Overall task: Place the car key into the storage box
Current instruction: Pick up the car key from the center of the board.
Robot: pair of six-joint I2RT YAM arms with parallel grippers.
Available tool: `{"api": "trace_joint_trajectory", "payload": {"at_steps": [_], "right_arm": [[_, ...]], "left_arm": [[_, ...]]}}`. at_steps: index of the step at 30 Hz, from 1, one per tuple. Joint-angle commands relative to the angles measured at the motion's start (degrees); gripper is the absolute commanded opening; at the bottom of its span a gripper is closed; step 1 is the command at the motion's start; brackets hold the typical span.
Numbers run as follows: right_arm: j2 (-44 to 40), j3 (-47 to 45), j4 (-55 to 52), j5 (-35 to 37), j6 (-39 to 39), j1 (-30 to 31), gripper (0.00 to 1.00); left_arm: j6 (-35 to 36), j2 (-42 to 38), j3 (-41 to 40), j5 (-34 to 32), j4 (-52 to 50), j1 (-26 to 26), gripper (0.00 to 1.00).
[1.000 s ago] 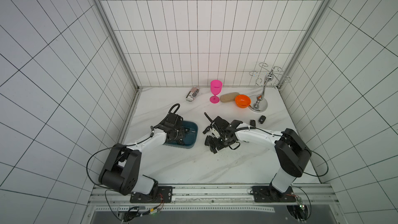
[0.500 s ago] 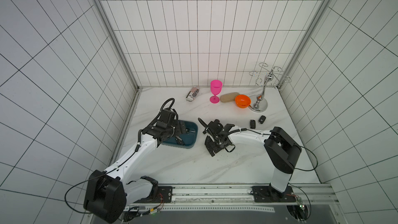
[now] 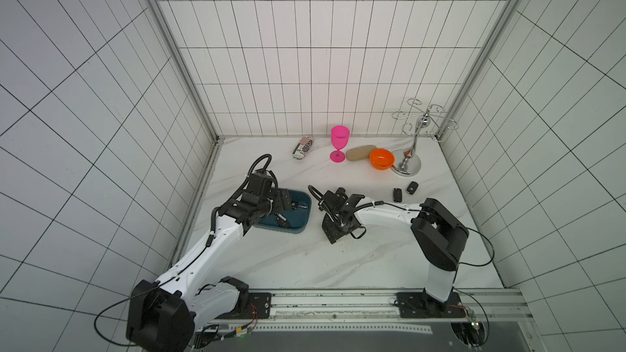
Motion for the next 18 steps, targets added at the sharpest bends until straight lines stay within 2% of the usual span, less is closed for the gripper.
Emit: {"api": "trace_joint_trajectory", "payload": {"at_steps": [1,18], "right_arm": [[3.75,-0.07,1.82,5.65,2.37,0.05,0.81],[4.63,-1.47,2.74,7.87,4.4,0.02,0.65]], "left_arm": [[0.0,-0.7,-0.7,0.18,0.65,0.33,0.99],[-0.08,-0.79,-1.31,1.33,1.12,0.33,0.99]]}}
